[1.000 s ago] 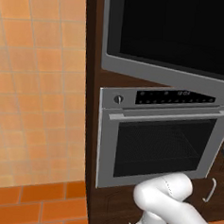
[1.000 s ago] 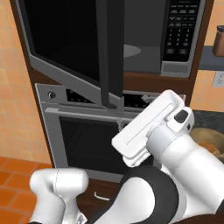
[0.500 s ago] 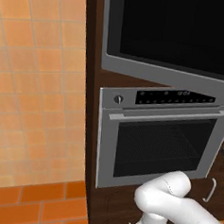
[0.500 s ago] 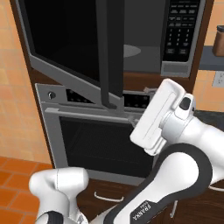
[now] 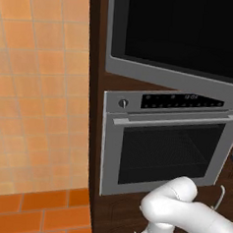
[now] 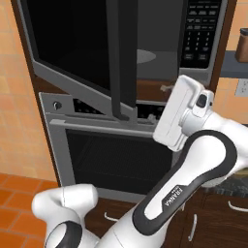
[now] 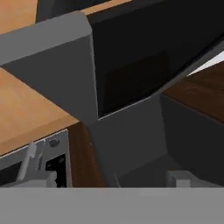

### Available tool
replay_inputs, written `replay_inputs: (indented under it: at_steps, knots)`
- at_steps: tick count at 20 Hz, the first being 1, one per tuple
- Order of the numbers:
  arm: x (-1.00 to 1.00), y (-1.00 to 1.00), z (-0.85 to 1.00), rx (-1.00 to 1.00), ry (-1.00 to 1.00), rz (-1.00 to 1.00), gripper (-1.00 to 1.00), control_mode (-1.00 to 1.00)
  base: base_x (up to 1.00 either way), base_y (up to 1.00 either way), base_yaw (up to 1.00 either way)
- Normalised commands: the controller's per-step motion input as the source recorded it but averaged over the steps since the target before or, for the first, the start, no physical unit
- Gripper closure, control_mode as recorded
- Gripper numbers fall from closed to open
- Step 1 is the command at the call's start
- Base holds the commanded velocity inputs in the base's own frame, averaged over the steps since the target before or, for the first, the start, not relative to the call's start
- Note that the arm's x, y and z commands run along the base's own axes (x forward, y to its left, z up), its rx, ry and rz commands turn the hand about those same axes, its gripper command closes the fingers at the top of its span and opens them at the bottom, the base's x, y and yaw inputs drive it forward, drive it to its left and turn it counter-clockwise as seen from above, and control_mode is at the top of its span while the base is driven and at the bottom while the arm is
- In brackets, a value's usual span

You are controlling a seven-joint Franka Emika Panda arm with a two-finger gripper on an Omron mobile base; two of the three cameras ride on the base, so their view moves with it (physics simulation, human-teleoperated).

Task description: Open the microwave, place the bowl with waffle inside the microwave, then close the microwave door and turn it on.

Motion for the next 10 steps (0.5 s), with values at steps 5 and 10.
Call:
replay_inputs:
  at_steps: [5,10]
  knots:
    - [-0.04,0.31,0.24,-0.07,-0.31,0.07,-1.0,-1.0,0.0,0.0,0.0]
    - [-0.14,0.69,0.28,-0.14,-0.25,0.08,-1.0,-1.0,0.0,0.0,0.0]
